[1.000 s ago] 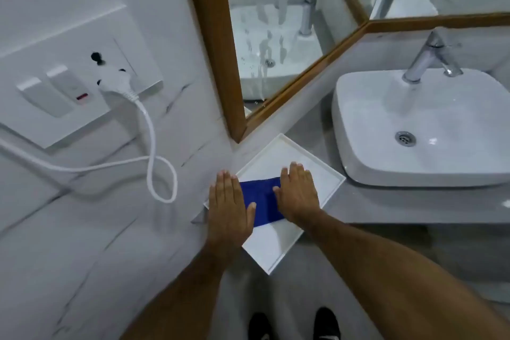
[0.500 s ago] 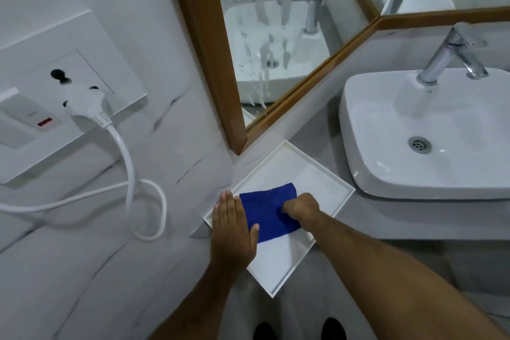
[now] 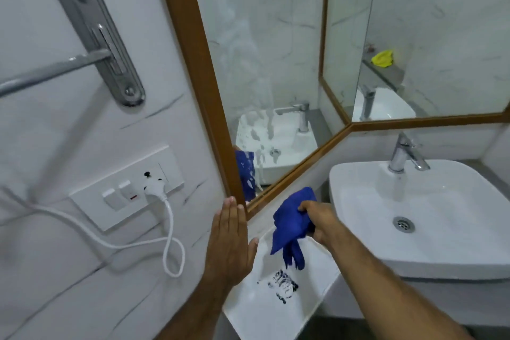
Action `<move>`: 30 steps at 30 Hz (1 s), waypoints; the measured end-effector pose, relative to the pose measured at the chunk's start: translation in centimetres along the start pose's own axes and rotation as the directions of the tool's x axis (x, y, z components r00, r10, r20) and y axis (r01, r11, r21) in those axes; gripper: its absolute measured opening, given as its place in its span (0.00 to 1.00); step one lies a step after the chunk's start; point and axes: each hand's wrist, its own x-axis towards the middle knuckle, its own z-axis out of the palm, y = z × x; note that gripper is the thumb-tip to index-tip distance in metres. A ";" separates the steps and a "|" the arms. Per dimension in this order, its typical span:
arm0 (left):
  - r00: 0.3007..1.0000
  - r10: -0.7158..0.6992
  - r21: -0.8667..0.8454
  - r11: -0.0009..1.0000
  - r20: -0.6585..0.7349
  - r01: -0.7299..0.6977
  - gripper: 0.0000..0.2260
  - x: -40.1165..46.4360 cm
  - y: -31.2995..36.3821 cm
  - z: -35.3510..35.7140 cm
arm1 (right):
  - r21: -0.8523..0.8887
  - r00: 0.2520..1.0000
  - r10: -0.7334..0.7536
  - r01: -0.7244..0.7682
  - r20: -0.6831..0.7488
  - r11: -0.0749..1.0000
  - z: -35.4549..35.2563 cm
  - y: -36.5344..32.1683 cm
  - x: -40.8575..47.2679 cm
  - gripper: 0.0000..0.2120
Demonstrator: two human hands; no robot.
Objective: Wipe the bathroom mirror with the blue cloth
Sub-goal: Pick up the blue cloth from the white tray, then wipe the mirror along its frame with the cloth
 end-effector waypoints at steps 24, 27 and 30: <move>0.719 0.023 0.413 0.831 -0.695 0.373 0.35 19.1 -12.4 -49.4 | 0.467 0.476 -0.878 0.787 -0.044 0.403 10.9 -41.9 -29.3 0.09; 0.719 0.012 0.425 0.813 -0.695 0.397 0.36 20.4 -13.8 -51.8 | 0.455 0.402 -0.905 0.838 -0.140 0.301 12.2 -44.6 -30.2 0.08; 0.734 0.048 0.468 0.797 -0.678 0.381 0.35 21.9 -14.5 -52.8 | 0.413 0.342 -0.915 0.881 -0.215 0.232 13.1 -46.8 -29.8 0.04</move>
